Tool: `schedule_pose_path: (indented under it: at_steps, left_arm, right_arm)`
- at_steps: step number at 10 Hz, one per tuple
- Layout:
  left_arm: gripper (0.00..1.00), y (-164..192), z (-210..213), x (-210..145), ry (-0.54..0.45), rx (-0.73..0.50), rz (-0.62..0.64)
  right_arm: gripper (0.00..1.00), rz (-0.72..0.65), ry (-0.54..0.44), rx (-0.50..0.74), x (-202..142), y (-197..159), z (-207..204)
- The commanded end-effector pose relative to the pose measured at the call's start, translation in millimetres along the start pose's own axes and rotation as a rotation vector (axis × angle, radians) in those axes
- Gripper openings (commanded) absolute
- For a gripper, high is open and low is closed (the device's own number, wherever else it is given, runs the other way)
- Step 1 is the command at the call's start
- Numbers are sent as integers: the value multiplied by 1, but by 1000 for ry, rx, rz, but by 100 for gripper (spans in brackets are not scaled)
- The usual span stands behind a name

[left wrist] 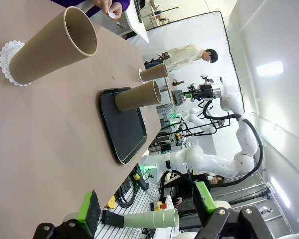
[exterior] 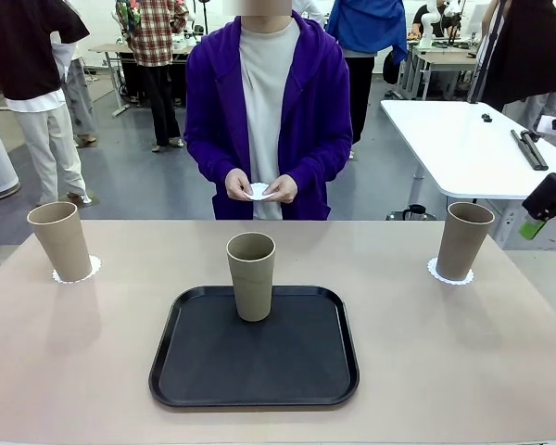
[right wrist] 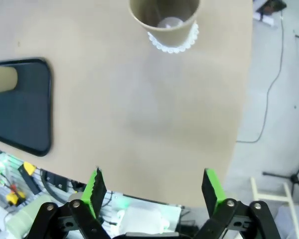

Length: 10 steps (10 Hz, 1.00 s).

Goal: Place coasters on the table and set cups on them.
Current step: Take one Reusable plastic cup from the Flat Tray and place it on a coaster set by the human.

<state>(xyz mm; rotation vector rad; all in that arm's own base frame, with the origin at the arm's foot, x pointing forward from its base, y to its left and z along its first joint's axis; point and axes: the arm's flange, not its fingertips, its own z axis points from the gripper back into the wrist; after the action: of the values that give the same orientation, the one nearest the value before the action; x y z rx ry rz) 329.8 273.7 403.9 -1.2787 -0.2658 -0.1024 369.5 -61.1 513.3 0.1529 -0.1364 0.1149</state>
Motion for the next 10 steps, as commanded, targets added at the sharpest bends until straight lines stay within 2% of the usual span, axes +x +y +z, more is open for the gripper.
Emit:
schedule_pose_path:
  at_steps: [1,2,3,5,6,8,10]
  left_arm:
    - [100,-2,2,0,-9,-7,-1]
    - [100,-2,2,0,-9,-7,-1]
    - [100,-2,2,0,-9,-7,-1]
    - [100,-2,2,0,-9,-7,-1]
    - [100,-2,2,0,-9,-7,-1]
    - [100,-2,2,0,-9,-7,-1]
    - [100,-2,2,0,-9,-7,-1]
  right_arm:
    - [100,55,-10,7,6,6,7]
    - [100,0,0,0,0,0,0]
    - [100,53,-3,416,-7,-19,12]
    - [100,6,-50,835,-16,-80,23]
    - [100,-18,-82,998,-23,-112,24]
    - [100,-79,-125,1227,-32,-164,6]
    - [100,-112,-70,1387,-43,-197,-19]
